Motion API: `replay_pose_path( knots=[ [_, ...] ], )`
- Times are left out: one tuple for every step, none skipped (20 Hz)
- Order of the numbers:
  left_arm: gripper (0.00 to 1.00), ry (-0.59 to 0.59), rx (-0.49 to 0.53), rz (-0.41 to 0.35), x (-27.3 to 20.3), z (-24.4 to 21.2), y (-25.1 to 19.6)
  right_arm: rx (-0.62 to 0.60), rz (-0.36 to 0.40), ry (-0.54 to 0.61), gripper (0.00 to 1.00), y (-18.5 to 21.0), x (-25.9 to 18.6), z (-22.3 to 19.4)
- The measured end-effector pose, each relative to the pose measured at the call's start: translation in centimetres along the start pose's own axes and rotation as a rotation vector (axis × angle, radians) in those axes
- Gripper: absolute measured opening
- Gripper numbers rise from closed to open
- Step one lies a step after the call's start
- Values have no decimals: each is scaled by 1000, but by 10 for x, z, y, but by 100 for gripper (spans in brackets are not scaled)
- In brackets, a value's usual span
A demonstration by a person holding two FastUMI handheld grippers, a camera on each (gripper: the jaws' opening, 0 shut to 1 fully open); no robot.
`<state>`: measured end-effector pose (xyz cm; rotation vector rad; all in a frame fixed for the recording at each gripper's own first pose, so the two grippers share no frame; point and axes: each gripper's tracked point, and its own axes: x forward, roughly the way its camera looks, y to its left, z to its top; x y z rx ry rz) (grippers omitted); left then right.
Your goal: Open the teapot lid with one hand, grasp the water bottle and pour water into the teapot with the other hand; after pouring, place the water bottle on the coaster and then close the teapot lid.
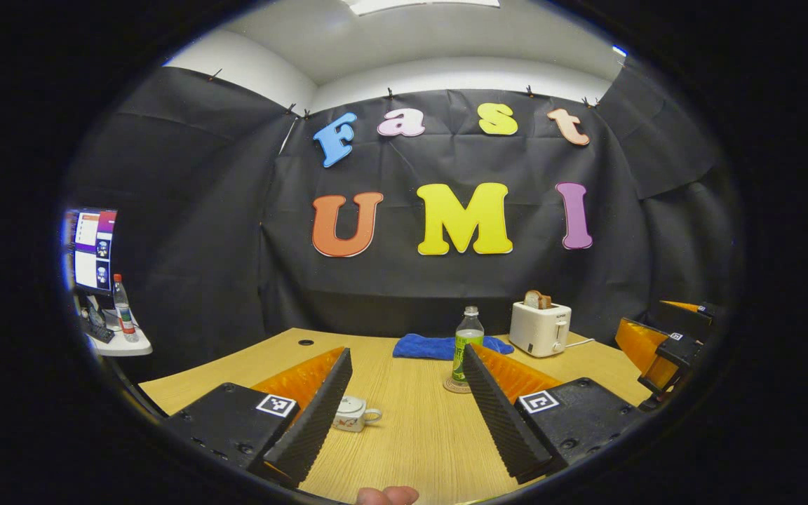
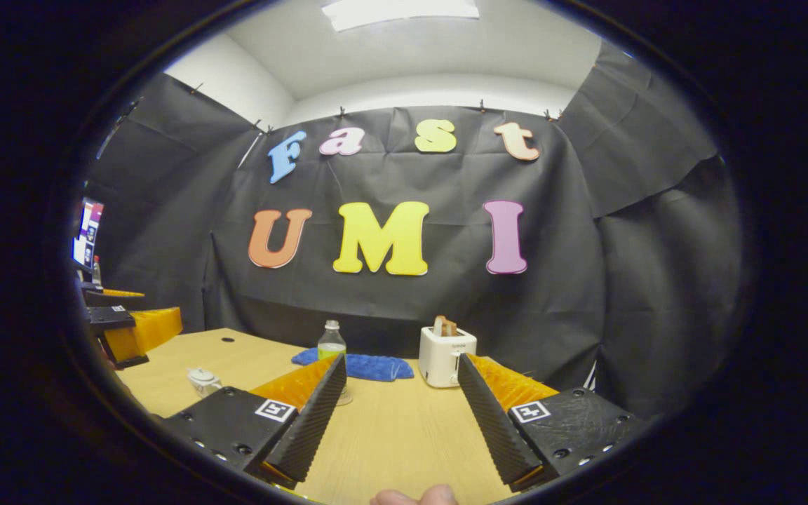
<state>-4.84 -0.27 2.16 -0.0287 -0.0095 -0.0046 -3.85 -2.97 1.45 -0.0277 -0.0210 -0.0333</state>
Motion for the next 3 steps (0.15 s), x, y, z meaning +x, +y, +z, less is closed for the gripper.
replay_pose_path(
  knots=[
    [99,0,1,6,0,-1,2,-2,-2,-1,95,1,0,2],
    [99,1,-1,4,1,-1,3,-4,-3,-2,95,3,0,3],
    [99,2,-5,6,1,-2,3,-7,-5,-2,95,3,-1,4]
  ],
)
